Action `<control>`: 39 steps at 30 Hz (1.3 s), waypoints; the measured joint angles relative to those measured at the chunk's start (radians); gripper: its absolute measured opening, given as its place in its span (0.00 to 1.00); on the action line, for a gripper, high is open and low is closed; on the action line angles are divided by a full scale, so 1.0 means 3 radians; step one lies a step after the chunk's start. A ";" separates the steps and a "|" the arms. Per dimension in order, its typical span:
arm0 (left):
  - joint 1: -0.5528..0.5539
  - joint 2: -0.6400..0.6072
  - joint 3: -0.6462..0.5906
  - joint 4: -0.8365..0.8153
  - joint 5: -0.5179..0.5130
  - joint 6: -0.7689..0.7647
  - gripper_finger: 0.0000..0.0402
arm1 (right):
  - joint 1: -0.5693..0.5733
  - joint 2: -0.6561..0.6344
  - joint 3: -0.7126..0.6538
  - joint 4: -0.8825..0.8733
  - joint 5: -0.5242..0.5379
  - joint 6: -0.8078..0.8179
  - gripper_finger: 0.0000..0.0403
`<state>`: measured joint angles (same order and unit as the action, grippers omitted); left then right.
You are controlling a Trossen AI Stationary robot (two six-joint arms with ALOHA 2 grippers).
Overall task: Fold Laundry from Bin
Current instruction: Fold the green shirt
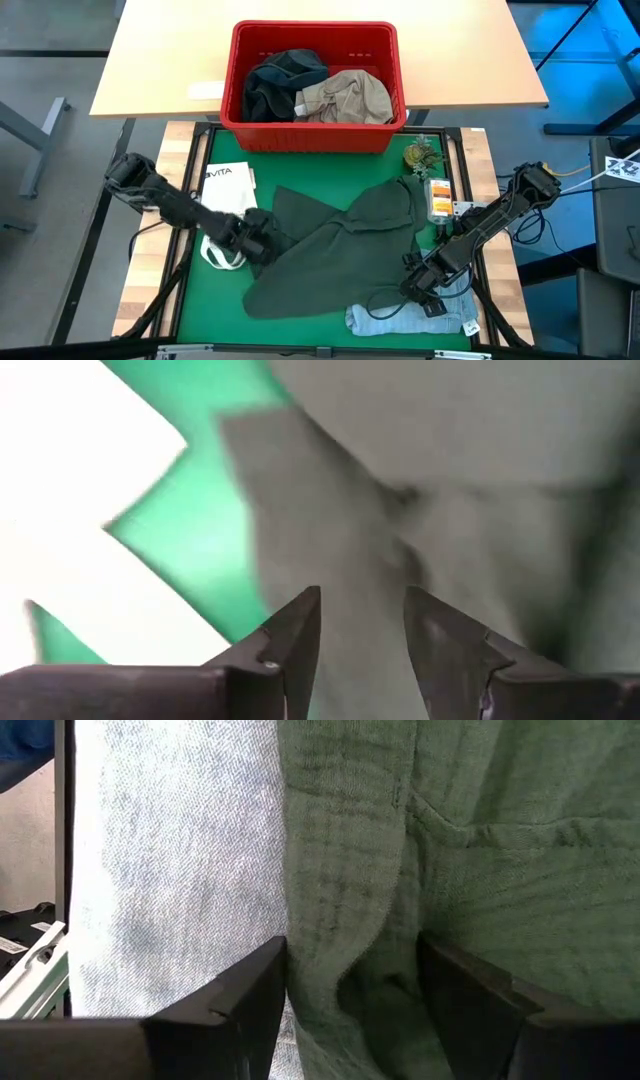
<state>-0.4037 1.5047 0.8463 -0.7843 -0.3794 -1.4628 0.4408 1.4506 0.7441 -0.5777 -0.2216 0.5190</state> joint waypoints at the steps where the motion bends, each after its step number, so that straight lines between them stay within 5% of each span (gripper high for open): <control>1: 0.0088 0.0000 0.0000 -0.0050 0.0000 0.0064 0.34 | 0.0000 0.0000 0.0000 0.0000 0.0000 0.0000 0.55; 9: 0.0540 0.0000 -0.0271 0.0312 0.0287 0.0369 0.30 | 0.0000 0.0000 0.0000 0.0000 0.0002 0.0000 0.55; 20: 0.0633 -0.0027 -0.0708 0.0733 0.0284 0.0208 0.28 | 0.0000 0.0000 0.0000 -0.0001 0.0004 0.0000 0.55; 30: 0.0540 -0.0003 -0.0674 0.0808 0.0270 0.0284 0.03 | 0.0000 0.0001 0.0000 -0.0001 0.0005 0.0000 0.55; 39: 0.0526 0.0017 -0.0259 0.0125 0.0385 0.0591 0.00 | 0.0000 0.0001 0.0000 0.0001 0.0008 0.0000 0.55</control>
<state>-0.2459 1.5097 0.7687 -0.7468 -0.2639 -1.2855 0.4408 1.4509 0.7441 -0.5774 -0.2192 0.5190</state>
